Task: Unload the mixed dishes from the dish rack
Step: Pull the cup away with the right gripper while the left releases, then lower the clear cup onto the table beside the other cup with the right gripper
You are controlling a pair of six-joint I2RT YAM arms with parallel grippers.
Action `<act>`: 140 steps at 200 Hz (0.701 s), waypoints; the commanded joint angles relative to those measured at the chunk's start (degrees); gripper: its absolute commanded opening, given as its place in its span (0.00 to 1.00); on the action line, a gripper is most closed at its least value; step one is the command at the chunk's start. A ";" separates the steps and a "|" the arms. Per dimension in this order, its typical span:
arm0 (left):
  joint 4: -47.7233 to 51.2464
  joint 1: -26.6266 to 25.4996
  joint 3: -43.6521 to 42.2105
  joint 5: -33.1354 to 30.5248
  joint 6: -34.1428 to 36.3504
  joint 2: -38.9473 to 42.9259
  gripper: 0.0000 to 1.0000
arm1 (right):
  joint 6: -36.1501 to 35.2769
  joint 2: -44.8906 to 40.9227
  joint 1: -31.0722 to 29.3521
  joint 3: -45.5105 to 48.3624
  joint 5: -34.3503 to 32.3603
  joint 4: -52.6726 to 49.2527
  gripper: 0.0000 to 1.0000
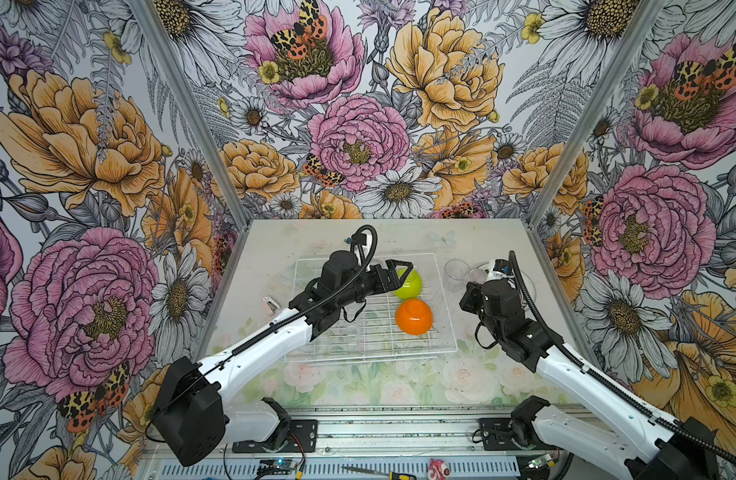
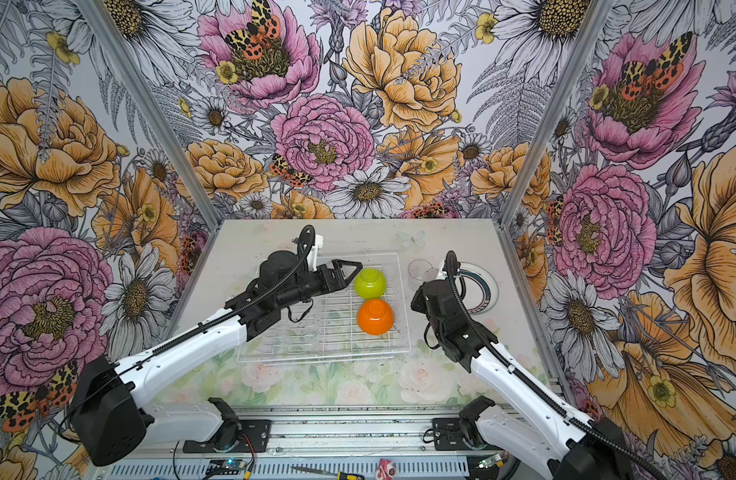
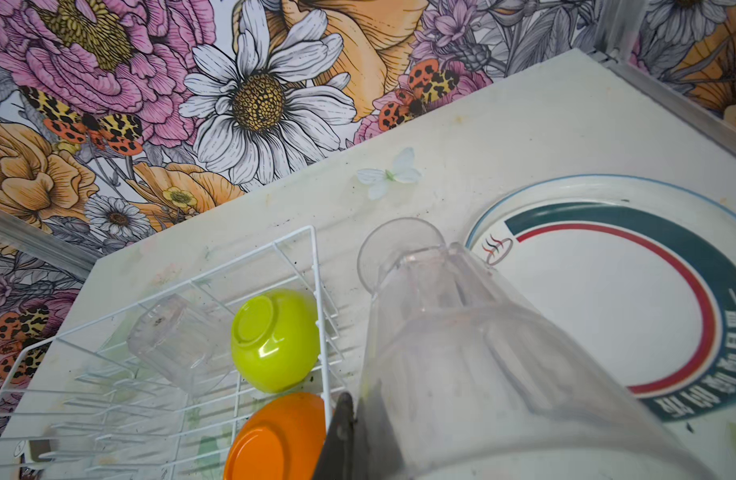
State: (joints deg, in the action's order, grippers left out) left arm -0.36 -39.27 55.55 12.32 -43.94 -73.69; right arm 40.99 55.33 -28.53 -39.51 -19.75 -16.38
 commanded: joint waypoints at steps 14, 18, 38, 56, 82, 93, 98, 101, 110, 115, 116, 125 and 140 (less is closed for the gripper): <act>1.42 -0.22 -0.61 -2.02 2.56 1.44 0.99 | 0.81 3.47 3.47 -2.35 8.56 -5.15 0.00; 1.44 -0.28 -0.75 -2.03 2.61 1.48 0.99 | 0.66 4.08 3.98 -2.40 9.78 -5.15 0.00; 1.46 -0.44 -1.36 -2.32 2.77 2.26 0.99 | 0.15 7.86 7.28 -2.89 17.72 -5.15 0.00; 1.50 -0.46 -2.22 -2.94 2.81 3.30 0.99 | -1.34 10.64 8.77 -3.84 22.21 -5.22 0.00; 1.50 -0.52 -3.33 -4.23 2.96 4.69 0.99 | -4.12 14.45 9.18 -6.04 23.97 -7.06 0.00; 1.65 -0.46 -3.54 -4.73 3.09 5.13 0.99 | -5.37 16.19 9.19 -6.82 24.50 -7.58 0.00; 1.72 -0.46 -3.68 -4.95 3.15 5.28 0.99 | -5.74 17.18 9.26 -7.19 24.90 -7.77 0.00; 1.81 -0.46 -3.69 -5.01 3.17 5.37 0.99 | -5.79 17.62 9.23 -7.43 25.14 -7.93 0.00; 2.05 -0.41 -3.69 -5.17 3.31 5.54 0.99 | -6.29 19.02 9.25 -8.01 25.98 -8.27 0.00; 2.26 -0.44 -3.61 -5.20 3.51 5.64 0.99 | -6.48 19.83 9.23 -8.45 26.36 -8.55 0.00; 2.28 -0.40 -3.61 -5.20 3.51 5.70 0.99 | -6.55 20.00 9.22 -8.51 26.39 -8.65 0.00; 2.74 -0.44 -3.45 -5.35 3.77 5.89 0.99 | -6.99 20.96 9.20 -9.26 26.08 -9.45 0.00; 3.35 -0.30 -3.34 -5.63 4.22 6.28 0.99 | -8.32 21.94 9.02 -10.55 24.14 -11.48 0.00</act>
State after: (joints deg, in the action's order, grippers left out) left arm 1.78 -39.27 52.75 8.54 -41.71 -69.06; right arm 35.86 76.18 -19.51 -46.78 4.84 -25.36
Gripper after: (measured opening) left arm 0.986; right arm 0.083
